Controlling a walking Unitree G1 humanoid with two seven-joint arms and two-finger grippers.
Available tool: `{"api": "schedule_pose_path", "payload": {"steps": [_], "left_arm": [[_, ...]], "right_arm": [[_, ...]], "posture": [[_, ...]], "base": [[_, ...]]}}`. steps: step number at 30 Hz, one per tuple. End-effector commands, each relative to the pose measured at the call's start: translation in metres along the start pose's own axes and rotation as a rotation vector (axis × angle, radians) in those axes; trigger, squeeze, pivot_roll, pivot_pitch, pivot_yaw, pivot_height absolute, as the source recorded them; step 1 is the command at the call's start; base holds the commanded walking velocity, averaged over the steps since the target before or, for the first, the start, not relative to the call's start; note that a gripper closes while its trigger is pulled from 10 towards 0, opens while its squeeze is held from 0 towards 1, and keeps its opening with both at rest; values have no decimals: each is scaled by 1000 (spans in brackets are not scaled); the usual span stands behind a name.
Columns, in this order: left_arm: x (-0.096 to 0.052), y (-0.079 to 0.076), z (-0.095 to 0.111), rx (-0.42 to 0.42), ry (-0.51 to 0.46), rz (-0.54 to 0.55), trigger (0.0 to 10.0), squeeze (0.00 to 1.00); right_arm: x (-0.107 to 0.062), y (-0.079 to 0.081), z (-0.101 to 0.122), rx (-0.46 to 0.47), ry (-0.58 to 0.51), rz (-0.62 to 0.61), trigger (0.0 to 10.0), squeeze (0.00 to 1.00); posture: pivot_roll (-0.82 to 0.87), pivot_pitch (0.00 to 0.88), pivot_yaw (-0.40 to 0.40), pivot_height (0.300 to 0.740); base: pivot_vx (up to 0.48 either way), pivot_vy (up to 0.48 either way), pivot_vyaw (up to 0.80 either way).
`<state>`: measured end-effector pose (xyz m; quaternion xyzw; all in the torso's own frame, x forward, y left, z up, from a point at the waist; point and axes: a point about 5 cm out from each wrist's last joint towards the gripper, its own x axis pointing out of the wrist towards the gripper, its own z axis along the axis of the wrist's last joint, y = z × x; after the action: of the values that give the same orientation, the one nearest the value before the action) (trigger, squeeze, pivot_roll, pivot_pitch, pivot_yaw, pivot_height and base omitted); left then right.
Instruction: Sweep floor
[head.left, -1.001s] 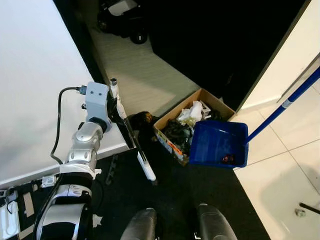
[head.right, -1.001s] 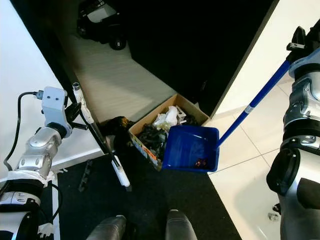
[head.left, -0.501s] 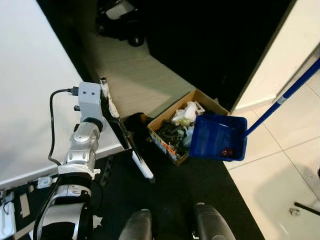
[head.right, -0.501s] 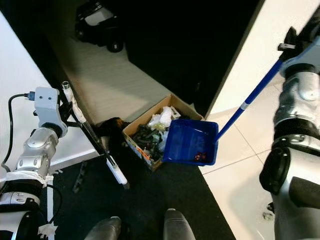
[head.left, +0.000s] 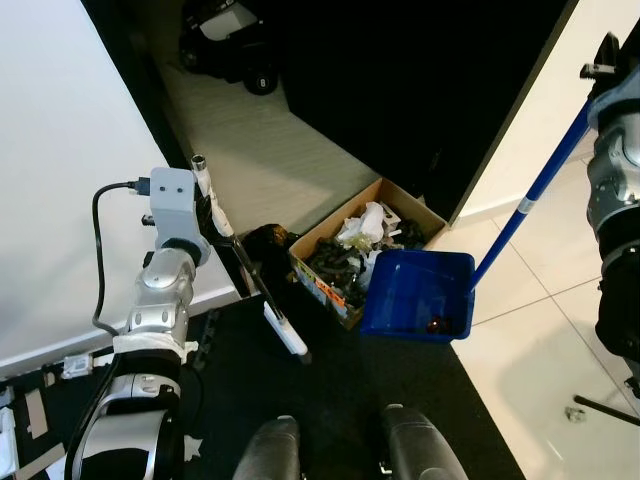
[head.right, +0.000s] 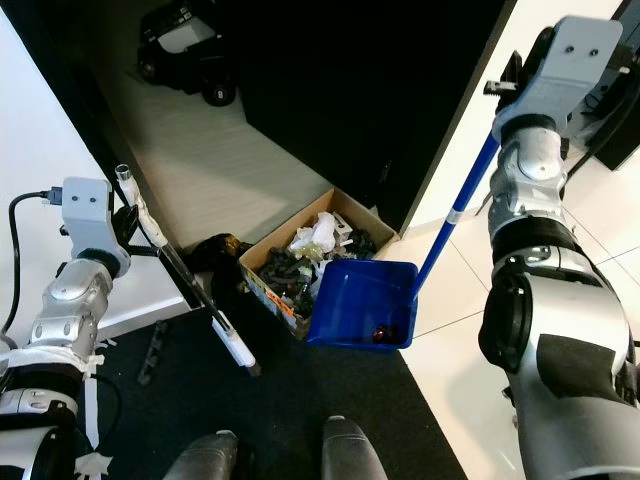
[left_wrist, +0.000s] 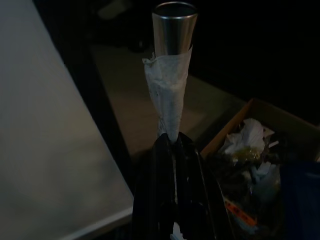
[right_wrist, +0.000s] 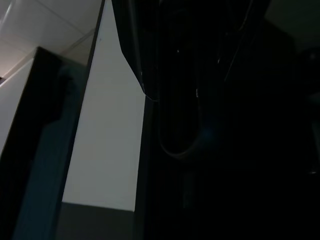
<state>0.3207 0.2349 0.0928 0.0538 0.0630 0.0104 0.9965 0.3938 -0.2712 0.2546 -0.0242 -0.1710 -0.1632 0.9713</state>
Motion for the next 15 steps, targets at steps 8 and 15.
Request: {"api": "schedule_pose_path", "payload": {"steps": [8,15], "left_arm": [[-4,10,12,14,-66,20,10000,0],[-6,12,12,21,-68,29,10000,0]], "right_arm": [[7,25,20,-88,-81,-24,10000,0],[4,67,23,-138,-99,57,10000,0]], "posture": [[28,96,-66,740],[42,110,-84,740]], "base": [[0,0,0],[0,0,0]]}}
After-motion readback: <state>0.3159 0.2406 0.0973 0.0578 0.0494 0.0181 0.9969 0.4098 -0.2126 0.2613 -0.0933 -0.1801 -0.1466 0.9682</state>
